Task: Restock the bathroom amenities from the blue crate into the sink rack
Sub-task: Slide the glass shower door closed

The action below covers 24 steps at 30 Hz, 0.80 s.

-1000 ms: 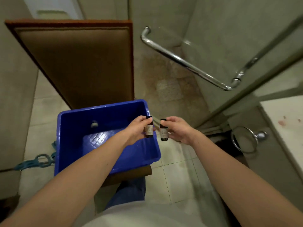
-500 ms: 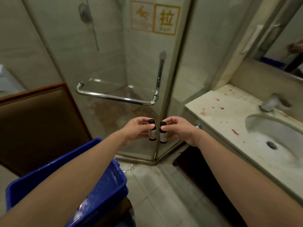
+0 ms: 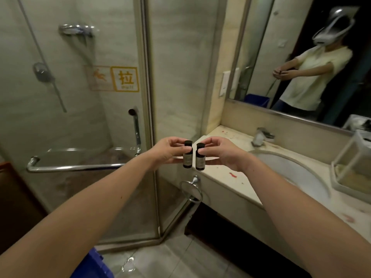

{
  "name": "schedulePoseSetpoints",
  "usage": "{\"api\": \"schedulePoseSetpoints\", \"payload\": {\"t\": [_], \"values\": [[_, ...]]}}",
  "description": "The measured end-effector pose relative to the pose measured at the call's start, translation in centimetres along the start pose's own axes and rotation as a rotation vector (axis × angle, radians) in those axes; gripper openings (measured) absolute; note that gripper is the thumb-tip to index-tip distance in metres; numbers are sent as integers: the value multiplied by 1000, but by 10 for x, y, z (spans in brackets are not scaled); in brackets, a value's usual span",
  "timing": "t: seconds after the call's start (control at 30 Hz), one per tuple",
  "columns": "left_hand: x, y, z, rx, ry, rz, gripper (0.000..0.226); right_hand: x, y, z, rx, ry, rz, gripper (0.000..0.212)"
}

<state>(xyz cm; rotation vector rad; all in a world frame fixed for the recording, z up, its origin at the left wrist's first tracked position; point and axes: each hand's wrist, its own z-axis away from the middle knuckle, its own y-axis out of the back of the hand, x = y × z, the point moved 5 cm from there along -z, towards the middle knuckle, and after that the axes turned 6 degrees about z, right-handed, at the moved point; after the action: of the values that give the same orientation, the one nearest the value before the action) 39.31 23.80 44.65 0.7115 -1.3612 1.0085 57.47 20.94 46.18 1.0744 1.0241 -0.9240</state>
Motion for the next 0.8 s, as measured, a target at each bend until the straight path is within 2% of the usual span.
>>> {"api": "schedulePoseSetpoints", "payload": {"t": [0.27,0.43,0.6,0.8], "values": [[35,-81,-50,-189,-57,-81,26,-13,87,38,190,37,-41,21],[37,-133,-81,-327,-68,-112,13,-4,135,61,331,19,-52,22],[27,-184,-119,-438,-57,-130,28,16,180,86,434,-42,-47,22],[13,-255,-170,-603,-46,-159,28,41,239,108,592,-93,-70,22]]}}
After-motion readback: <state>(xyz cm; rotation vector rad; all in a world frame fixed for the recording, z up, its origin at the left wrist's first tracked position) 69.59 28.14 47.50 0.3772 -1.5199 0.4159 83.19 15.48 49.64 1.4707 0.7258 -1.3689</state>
